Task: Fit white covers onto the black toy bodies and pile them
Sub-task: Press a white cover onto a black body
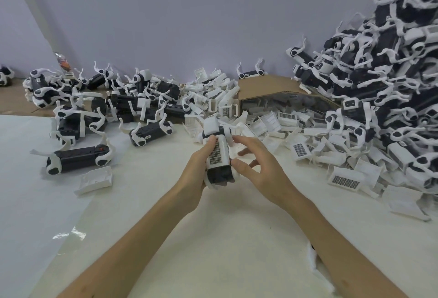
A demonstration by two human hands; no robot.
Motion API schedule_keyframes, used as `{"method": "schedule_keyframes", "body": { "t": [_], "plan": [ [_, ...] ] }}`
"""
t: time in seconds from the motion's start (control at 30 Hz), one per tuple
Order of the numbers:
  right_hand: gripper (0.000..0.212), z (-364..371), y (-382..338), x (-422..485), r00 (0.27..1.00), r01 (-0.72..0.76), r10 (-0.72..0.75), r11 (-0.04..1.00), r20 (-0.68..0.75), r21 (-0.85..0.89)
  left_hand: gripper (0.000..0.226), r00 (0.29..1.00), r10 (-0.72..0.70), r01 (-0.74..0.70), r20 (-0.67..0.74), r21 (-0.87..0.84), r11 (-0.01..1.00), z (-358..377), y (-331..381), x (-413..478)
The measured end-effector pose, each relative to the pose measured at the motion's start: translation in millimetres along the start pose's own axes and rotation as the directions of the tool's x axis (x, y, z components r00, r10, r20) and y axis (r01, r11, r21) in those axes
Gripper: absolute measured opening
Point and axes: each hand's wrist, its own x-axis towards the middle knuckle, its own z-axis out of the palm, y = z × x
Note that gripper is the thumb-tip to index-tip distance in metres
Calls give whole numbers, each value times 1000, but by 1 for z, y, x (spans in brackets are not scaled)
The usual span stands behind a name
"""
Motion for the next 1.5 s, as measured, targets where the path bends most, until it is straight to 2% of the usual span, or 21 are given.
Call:
{"method": "schedule_keyframes", "body": {
  "t": [0.13, 0.23, 0.3, 0.47, 0.67, 0.8, 0.93, 1.07, 1.17, 1.33, 1.5],
  "plan": [
    [49, 0, 2, 0, 1000, 7, -7, 1000, -4, -11, 41, 992, -121, 122, 15, -90, 988, 1, 1, -2],
    [31, 0, 2, 0, 1000, -9, 9, 1000, -18, -4, 37, 984, -170, 175, 53, -100, 980, 2, 0, -3],
    [18, -1, 2, 0, 998, 4, -1, 999, -57, 50, 39, 980, -182, 187, 76, -70, 980, 2, 1, -3],
    [10, -2, 1, 0, 996, 19, -10, 994, -85, 108, 46, 972, -222, 222, 75, 1, 975, 2, 5, -4],
    [18, -7, 1, 1, 994, -11, 29, 986, -108, 167, 54, 955, -279, 263, 97, 148, 953, 6, 7, -8],
    [19, -7, 0, 2, 991, -15, 31, 992, -128, 121, 56, 963, -242, 233, 117, 89, 968, 8, 7, -7],
    [19, -7, -3, 1, 988, 4, 0, 1000, -155, 26, 48, 976, -197, 206, 97, -92, 974, 9, 6, -5],
    [33, -5, -2, -1, 997, 2, -4, 1000, -82, -18, 53, 983, -181, 179, 4, -186, 966, 1, 6, 0],
    [28, -2, 0, -1, 999, -1, 0, 999, -38, -32, 49, 984, -177, 165, -25, -245, 955, -6, 8, 1],
    [30, -4, -4, -2, 999, -23, 24, 999, -34, 23, 57, 991, -108, 125, 73, -289, 949, -9, 9, 2],
    [32, -6, -5, -2, 998, -44, 46, 998, -31, 43, 51, 993, -18, 57, 120, -334, 941, -7, 7, 2]
  ]
}}
